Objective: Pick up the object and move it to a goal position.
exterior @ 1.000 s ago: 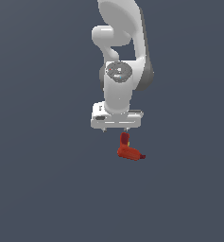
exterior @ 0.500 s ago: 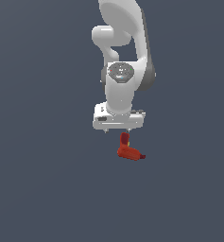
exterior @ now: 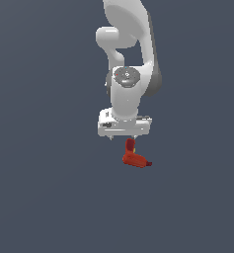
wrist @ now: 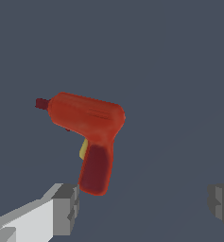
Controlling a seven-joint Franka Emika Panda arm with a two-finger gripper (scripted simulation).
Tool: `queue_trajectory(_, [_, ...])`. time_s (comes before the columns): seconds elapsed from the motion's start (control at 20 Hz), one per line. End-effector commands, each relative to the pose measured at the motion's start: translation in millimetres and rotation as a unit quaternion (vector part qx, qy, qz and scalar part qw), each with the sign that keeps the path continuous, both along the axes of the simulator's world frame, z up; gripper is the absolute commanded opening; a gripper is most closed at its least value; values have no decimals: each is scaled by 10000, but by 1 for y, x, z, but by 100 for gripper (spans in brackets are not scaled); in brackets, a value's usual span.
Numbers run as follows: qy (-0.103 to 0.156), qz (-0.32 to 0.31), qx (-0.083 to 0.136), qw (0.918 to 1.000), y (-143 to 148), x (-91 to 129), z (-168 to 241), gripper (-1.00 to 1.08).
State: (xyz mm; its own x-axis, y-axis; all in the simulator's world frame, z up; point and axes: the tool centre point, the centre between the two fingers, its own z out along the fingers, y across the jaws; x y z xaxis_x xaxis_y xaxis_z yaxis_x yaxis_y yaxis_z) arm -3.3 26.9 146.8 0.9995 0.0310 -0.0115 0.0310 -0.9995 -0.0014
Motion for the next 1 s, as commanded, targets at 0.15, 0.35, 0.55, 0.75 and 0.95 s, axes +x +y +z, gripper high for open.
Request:
queue_trajectory(0.15, [-163,19,-33,9999,2,3,-10,108])
queue_trajectory(0.35, [-347,43,-68,9994,4,5,-21,108])
queue_trajectory(0.55, [-585,78,-111,9982,7,8,-33,108])
queue_trajectory(0.75, [-848,125,-155,9962,10,9,-46,108])
queue_trajectory(0.95, [-1112,178,-194,9934,13,10,-57,108])
